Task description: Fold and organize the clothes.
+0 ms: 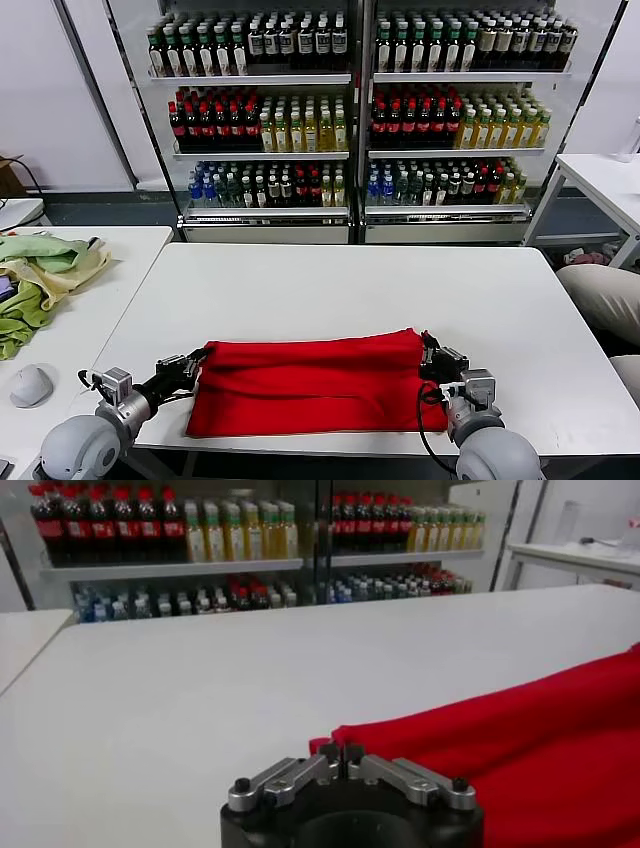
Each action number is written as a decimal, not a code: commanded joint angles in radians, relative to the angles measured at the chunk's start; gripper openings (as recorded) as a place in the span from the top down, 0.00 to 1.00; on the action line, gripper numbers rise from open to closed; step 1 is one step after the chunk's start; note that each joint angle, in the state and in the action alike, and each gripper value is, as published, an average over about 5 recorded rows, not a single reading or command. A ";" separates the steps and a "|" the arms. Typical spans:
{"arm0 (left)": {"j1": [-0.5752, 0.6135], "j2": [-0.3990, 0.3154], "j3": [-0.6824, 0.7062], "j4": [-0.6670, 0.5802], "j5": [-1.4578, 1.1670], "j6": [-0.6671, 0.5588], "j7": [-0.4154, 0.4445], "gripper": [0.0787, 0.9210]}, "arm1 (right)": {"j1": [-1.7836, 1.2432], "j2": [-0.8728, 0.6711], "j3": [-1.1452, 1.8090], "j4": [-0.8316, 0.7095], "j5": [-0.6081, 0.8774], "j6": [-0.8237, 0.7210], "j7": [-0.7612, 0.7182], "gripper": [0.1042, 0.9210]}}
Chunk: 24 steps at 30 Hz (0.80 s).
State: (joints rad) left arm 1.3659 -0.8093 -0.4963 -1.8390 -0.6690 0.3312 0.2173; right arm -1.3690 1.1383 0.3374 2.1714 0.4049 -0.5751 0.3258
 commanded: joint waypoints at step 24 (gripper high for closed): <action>0.187 -0.305 0.094 -0.344 0.063 0.077 -0.805 0.42 | -0.152 0.006 0.107 0.139 -0.084 0.008 -0.041 0.31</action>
State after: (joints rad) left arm 1.5128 -0.9292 -0.5405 -2.0479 -0.5443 0.3706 -0.0733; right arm -1.4913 1.1442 0.4169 2.2703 0.3376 -0.5690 0.2888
